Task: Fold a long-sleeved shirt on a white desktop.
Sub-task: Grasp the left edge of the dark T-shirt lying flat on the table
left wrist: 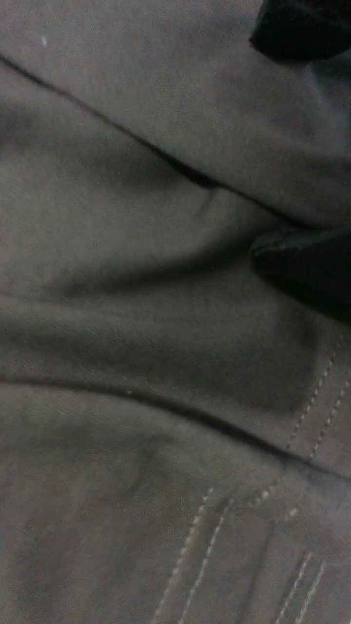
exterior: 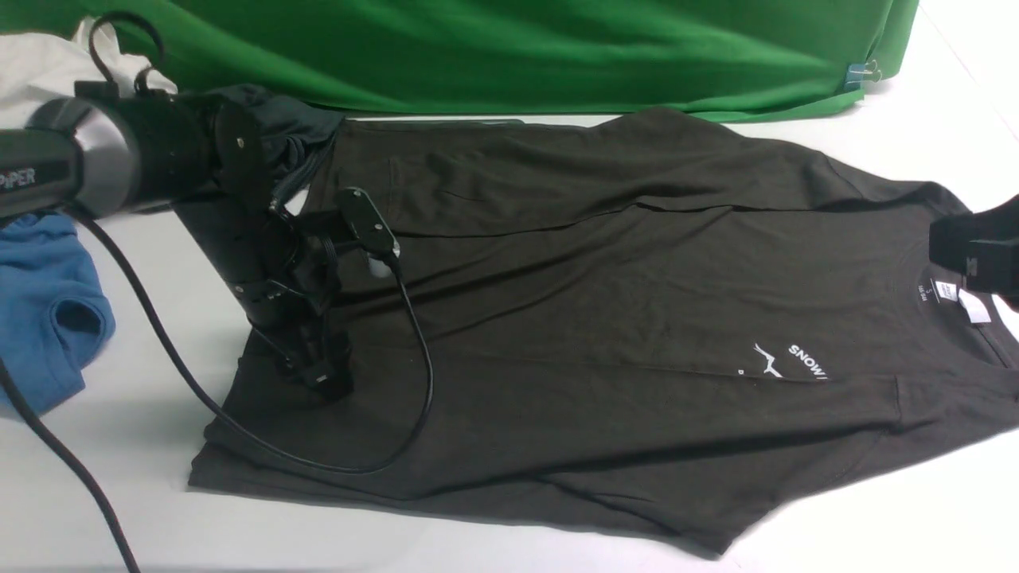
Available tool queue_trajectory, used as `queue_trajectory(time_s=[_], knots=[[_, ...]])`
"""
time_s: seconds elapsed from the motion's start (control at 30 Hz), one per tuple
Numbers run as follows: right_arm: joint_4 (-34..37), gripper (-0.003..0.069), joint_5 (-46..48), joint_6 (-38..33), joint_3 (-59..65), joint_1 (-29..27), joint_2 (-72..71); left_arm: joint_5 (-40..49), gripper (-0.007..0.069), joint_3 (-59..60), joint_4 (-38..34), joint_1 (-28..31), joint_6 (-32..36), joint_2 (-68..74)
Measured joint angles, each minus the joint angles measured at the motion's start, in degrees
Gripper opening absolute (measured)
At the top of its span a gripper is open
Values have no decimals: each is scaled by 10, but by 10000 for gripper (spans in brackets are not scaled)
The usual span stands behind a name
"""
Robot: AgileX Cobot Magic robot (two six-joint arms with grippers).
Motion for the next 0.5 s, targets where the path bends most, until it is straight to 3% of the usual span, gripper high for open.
queue_trajectory(time_s=[0.13, 0.4, 0.5], knots=[[0, 241, 4, 0, 0, 0, 0, -1, 393, -1, -2, 4, -2, 1], [0, 241, 5, -2, 0, 0, 0, 12, 73, -3, -13, 4, -11, -4], [0, 241, 5, -11, 0, 0, 0, 34, 36, -18, -13, 4, -11, -7]])
